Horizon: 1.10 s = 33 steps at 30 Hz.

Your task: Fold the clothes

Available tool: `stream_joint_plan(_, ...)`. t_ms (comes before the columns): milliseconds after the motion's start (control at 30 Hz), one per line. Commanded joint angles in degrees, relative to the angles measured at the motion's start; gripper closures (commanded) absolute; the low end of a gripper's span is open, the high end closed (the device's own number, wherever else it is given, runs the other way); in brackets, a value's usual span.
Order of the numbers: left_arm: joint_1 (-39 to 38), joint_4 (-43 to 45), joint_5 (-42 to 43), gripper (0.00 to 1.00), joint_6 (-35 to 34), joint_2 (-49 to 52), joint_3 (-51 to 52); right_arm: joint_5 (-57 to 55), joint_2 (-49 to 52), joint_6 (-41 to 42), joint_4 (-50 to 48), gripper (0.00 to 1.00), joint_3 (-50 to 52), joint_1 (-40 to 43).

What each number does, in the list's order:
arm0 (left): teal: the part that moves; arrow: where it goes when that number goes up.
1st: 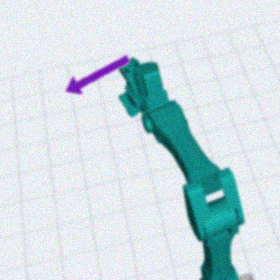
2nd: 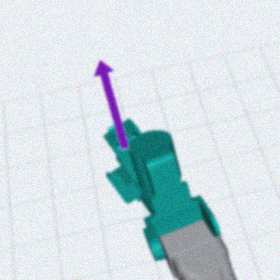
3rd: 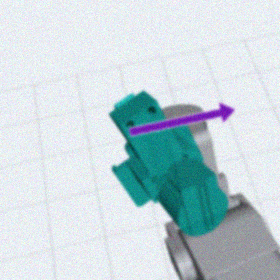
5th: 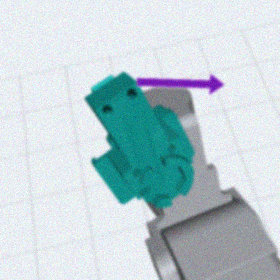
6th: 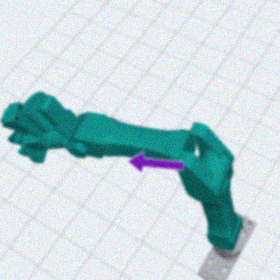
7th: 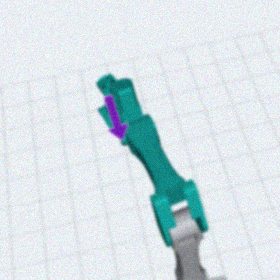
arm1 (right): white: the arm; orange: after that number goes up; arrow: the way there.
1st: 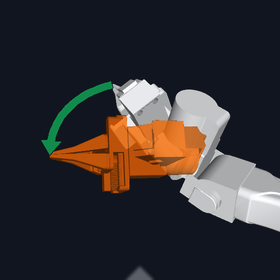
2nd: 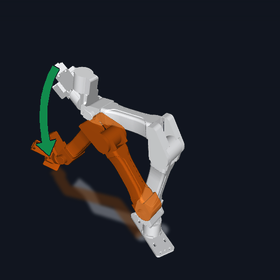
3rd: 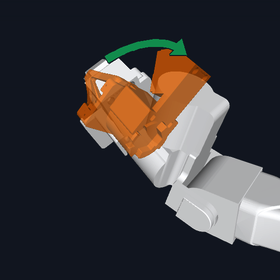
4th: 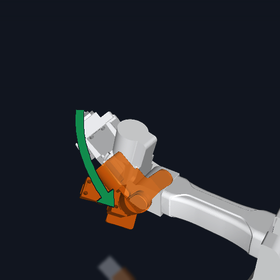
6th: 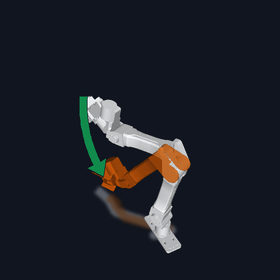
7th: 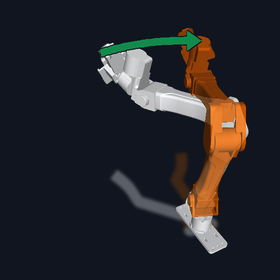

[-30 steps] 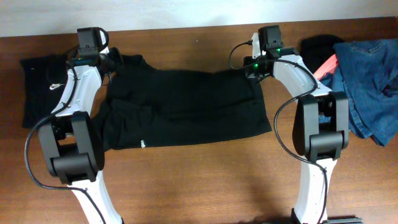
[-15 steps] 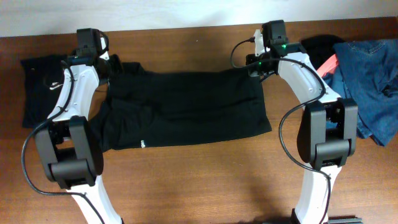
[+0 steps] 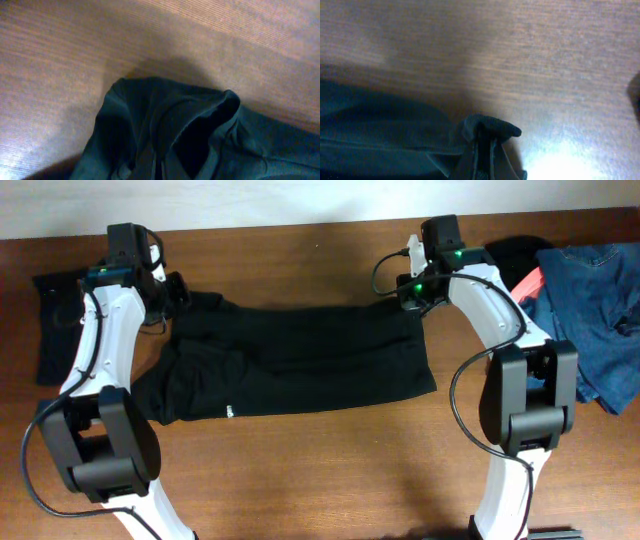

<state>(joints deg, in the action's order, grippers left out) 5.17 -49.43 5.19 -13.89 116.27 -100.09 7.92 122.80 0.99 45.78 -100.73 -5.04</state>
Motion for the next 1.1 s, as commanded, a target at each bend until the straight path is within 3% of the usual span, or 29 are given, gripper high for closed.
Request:
stream_joint_plan(0,0.3,-1.4,1.3,0.99,0.7,-1.6,-0.9,0.9,-3.6,-0.8,1.3,0.96,-1.0,-0.1)
stream_joint_plan(1067,2.2,-20.7,3.0,0.99,0.7,-7.6,-0.9,5.8,-7.8,-2.7,19.9,0.96,-1.0,-0.3)
